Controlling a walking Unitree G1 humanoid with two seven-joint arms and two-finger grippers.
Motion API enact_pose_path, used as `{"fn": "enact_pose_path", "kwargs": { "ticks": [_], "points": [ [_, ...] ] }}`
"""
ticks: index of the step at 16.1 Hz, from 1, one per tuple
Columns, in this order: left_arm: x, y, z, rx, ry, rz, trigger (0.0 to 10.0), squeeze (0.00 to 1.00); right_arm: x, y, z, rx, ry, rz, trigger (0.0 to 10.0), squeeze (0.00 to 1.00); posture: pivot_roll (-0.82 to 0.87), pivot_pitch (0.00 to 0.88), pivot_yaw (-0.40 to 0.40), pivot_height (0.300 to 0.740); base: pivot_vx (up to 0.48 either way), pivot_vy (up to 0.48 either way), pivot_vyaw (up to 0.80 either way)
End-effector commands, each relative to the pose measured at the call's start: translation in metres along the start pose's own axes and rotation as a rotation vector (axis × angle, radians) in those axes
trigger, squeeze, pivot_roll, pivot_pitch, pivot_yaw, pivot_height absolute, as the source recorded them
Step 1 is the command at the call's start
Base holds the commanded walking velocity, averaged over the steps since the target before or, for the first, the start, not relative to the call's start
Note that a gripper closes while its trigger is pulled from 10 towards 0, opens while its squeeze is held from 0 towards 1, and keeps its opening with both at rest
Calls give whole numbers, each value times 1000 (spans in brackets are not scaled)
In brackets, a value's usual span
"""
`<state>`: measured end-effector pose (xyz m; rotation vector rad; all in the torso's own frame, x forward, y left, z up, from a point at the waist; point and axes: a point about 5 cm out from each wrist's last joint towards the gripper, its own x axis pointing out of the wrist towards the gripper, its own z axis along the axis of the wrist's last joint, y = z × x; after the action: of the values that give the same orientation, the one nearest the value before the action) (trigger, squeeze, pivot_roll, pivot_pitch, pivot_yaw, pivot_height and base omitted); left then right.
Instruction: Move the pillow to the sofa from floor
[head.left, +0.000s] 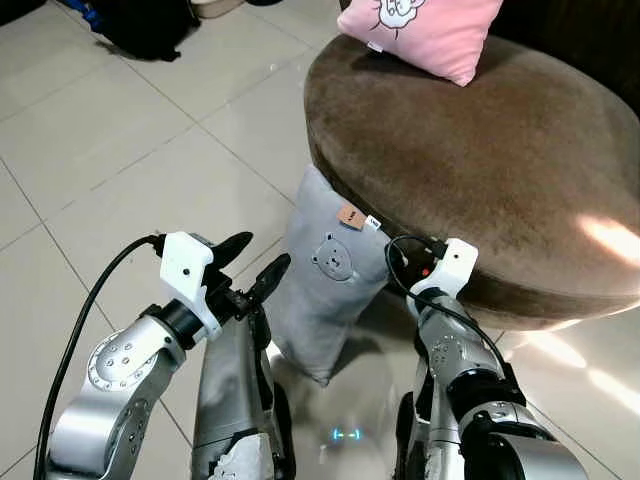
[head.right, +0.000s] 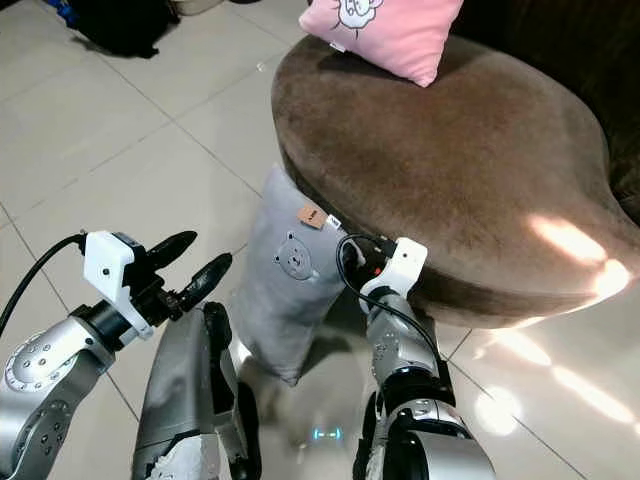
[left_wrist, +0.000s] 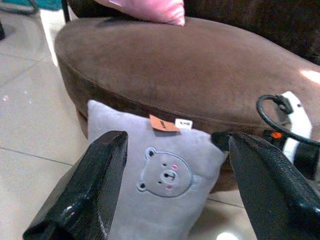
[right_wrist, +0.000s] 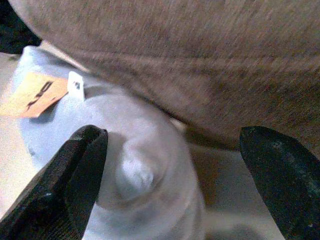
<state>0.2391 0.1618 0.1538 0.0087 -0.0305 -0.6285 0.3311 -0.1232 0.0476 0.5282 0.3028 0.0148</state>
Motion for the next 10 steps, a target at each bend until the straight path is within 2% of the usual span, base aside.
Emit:
{"fn": "enact_pose_path", "kwargs": {
  "ticks": [1,2,3,5,6,7,8,10],
  "points": [
    [-4,-2,2,4,15,-30,10000,0,0,6,-9,23,24,17,10000,1000,138,288,88,465,0,0,0],
    [-5,-2,3,8,24,-46,10000,0,1,10,-12,-1,32,22,10000,984,147,290,96,465,0,0,0],
    [-6,-3,3,7,34,-54,10000,0,2,16,-15,-21,46,35,10000,0,154,290,103,465,0,0,0],
    [-7,-3,3,4,45,-69,10000,0,2,24,-18,-13,47,60,10000,0,159,289,107,465,0,0,0],
    [-7,-3,3,8,46,-67,10000,0,3,26,-19,3,39,71,4667,0,161,288,104,465,0,0,0],
    [-7,-2,4,9,45,-61,10000,0,3,29,-16,23,11,86,1098,0,162,288,104,465,0,0,0],
    [-7,-2,4,10,46,-58,10000,0,3,30,-15,44,-6,96,235,0,162,288,104,465,0,0,0],
    [-8,-2,4,9,49,-60,10000,0,3,31,-15,48,-15,105,0,0,162,288,103,465,0,0,0]
  ]
}}
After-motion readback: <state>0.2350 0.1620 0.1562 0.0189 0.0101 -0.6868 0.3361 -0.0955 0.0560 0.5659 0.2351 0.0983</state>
